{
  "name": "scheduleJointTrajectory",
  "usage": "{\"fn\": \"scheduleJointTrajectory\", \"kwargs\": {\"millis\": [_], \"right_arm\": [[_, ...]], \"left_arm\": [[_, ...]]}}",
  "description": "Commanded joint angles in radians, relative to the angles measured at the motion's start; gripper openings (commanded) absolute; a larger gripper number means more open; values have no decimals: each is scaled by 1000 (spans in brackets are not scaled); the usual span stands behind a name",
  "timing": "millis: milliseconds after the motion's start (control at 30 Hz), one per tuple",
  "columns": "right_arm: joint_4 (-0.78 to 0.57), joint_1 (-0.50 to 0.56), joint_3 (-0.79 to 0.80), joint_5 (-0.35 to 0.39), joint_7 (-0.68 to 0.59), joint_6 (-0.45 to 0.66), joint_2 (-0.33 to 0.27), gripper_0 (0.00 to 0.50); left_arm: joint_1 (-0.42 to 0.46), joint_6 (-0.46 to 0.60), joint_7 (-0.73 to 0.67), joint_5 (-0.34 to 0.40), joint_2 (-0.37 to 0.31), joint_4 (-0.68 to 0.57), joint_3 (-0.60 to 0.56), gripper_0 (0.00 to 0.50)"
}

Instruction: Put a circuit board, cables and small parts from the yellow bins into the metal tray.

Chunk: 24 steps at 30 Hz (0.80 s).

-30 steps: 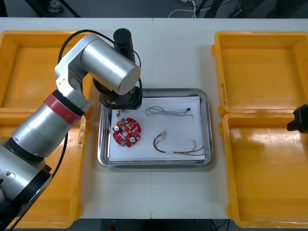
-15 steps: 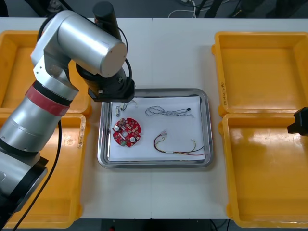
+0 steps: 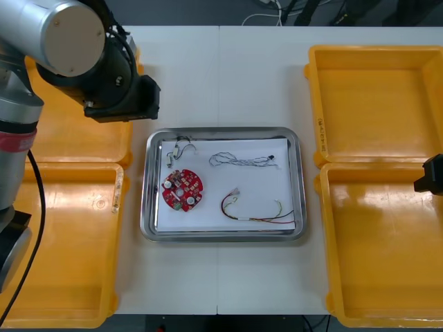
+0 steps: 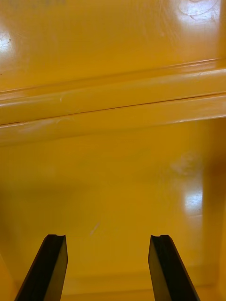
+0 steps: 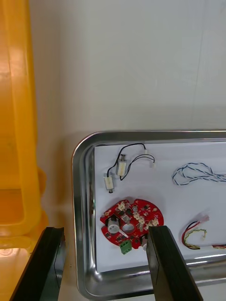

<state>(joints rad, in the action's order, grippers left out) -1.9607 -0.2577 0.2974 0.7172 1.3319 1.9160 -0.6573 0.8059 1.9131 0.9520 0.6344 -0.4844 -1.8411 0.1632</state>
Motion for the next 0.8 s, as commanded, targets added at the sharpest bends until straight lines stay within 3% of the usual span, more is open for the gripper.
{"fn": "scheduleJointTrajectory", "kwargs": {"millis": [33,267,800], "right_arm": [[-9,12,34,5,15,4,-44,500],[-9,12,34,5,15,4,-44,500],[-9,12,34,5,15,4,-44,500]], "left_arm": [[-50,7,136,27,-88,-75,-67,500],[-90,7,235,50,-123,-121,-165,500],[-278,7,418,106,-224,-202,-335,500]]}}
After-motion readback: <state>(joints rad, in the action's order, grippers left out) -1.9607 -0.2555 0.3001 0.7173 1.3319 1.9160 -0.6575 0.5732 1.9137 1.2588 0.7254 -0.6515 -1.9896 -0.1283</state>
